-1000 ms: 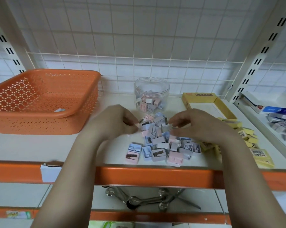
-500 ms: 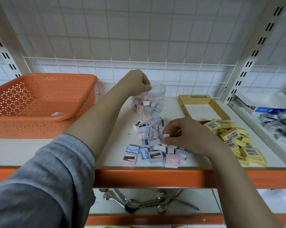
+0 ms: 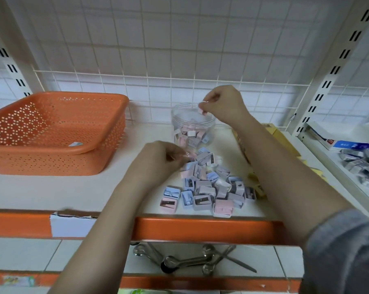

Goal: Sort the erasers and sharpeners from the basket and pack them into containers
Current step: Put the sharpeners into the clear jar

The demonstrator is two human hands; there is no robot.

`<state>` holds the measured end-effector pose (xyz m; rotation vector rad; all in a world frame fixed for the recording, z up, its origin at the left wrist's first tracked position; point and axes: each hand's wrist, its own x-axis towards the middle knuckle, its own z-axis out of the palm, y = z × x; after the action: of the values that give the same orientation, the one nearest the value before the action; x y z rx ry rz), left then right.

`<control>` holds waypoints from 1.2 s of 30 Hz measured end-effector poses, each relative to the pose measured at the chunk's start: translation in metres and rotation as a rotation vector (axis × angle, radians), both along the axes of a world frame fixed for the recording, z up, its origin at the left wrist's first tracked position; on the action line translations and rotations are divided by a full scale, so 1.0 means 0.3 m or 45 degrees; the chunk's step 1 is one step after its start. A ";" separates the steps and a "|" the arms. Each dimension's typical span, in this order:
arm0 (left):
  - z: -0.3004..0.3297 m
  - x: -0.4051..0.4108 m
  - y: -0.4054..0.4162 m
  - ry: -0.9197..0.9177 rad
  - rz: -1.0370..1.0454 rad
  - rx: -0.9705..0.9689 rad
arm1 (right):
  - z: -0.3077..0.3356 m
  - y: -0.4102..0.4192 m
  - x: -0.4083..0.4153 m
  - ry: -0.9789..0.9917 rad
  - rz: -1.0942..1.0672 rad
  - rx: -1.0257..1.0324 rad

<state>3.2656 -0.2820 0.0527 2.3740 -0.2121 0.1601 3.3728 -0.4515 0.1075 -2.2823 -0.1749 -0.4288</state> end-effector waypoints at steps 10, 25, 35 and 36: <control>-0.047 -0.018 -0.006 0.158 -0.042 0.078 | -0.053 0.050 0.123 0.109 0.036 -0.406; 0.165 0.159 0.004 -0.188 0.005 -0.073 | -0.089 -0.152 -0.427 0.450 0.231 -0.070; 0.143 0.375 -0.073 -0.210 -0.033 0.142 | -0.123 -0.127 -0.478 0.574 0.283 -0.277; 0.144 0.370 -0.071 -0.228 -0.027 0.136 | -0.123 -0.123 -0.479 0.593 0.299 -0.287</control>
<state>3.3765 -0.3035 0.0958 2.4628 -0.3382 0.3605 3.2290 -0.4885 0.0706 -2.4741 -0.2591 0.2579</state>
